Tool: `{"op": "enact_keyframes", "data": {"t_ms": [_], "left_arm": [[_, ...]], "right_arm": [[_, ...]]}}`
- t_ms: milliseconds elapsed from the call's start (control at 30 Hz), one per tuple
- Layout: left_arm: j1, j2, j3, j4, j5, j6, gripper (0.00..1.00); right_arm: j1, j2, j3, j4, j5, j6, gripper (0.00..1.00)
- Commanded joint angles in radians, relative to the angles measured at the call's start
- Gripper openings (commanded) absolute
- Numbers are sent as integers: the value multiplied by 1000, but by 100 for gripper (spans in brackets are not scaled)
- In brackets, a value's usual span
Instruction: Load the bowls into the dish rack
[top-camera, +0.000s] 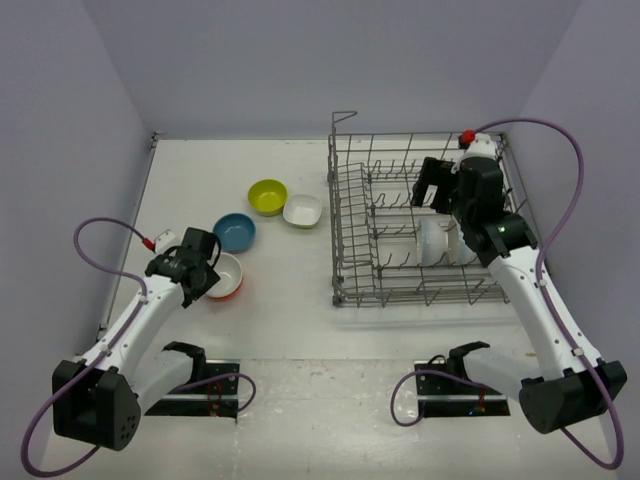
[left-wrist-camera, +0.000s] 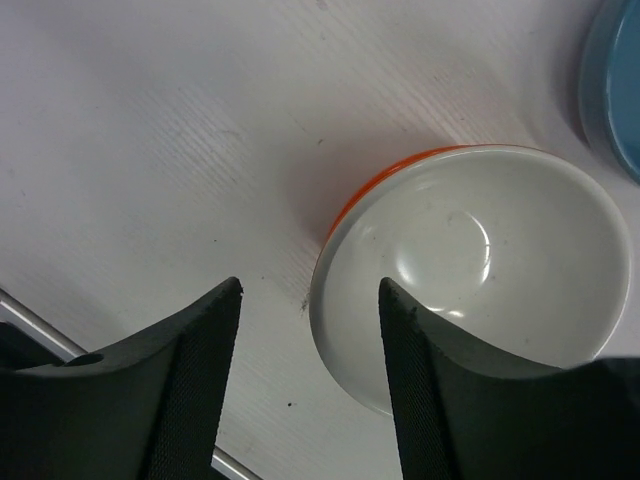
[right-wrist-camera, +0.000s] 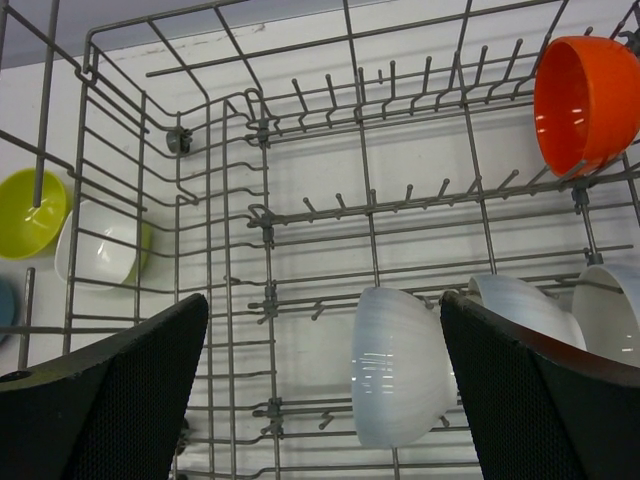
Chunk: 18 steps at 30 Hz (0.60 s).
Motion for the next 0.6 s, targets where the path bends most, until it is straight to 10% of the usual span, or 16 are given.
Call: {"op": "enact_keyframes", "data": {"t_ms": [0,467,567], "left_arm": [[9,24,-18,60,-11,-33,58],[9,29,5,136,-63,22,0],[9,6,-9,187,-32,56,0]], "right_arm": [[-2,-15,2,1,36,-5,99],[-4,-9,8,-16,48,-17,99],[-2,-10,13,-21,50,-17,99]]}}
